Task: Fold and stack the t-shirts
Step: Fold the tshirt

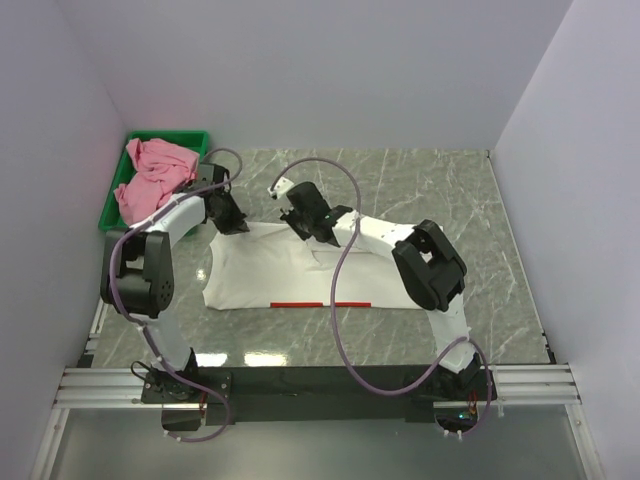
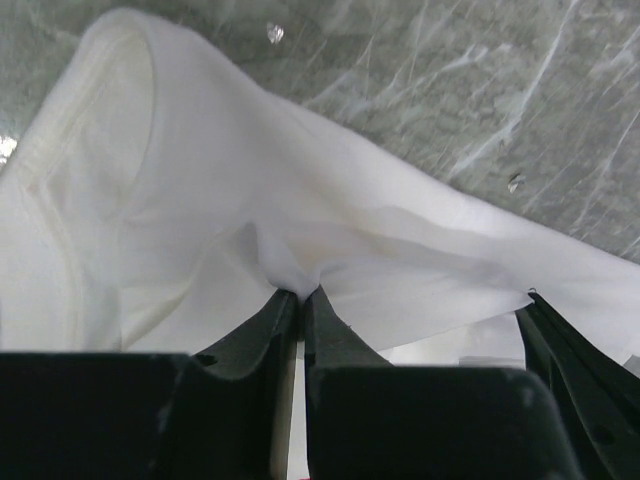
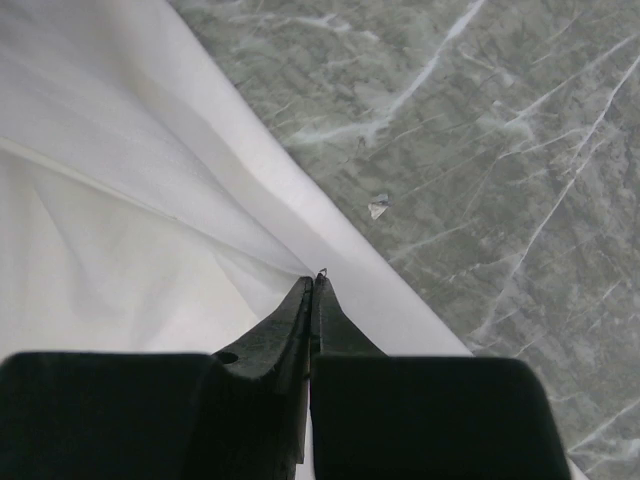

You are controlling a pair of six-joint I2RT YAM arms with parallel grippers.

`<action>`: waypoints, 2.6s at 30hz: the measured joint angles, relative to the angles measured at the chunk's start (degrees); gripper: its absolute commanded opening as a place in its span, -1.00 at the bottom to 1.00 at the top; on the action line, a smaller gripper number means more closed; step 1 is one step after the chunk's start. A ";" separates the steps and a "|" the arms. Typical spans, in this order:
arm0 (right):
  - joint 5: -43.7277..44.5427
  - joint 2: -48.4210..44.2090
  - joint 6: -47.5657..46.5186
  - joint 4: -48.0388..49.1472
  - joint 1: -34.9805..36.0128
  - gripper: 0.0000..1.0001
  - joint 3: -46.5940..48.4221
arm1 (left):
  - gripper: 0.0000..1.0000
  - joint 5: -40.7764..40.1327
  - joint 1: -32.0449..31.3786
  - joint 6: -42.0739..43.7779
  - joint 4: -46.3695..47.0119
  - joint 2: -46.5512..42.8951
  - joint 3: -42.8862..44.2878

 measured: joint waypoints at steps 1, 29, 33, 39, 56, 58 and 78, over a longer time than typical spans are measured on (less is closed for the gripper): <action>0.46 -0.26 -0.33 0.00 0.39 -1.00 -0.42 | -0.78 0.26 0.00 0.00 -0.07 -0.57 -0.59; 6.51 -6.29 -6.78 -2.64 7.74 -0.35 -9.42 | -0.52 1.70 0.28 -1.64 1.29 -7.91 -15.93; 5.38 -6.43 -6.21 -5.53 7.82 -0.18 -10.21 | 0.04 0.83 0.39 -1.40 0.98 -9.31 -17.42; -0.87 -9.25 0.63 -10.16 6.40 -0.18 -10.19 | 0.58 -1.64 0.55 -1.33 0.24 -16.39 -17.99; -23.80 -9.16 36.11 1.66 -5.25 -0.31 -9.99 | 0.68 -2.89 -1.44 -1.86 4.02 -18.03 -20.87; -25.44 -7.56 38.12 2.93 -5.53 -0.31 -10.10 | 0.69 -2.78 -1.53 -1.88 5.07 -17.88 -21.92; -29.46 -5.81 41.27 9.07 -6.75 -0.31 -14.25 | 0.22 2.27 -4.96 -6.93 12.70 -21.29 -25.42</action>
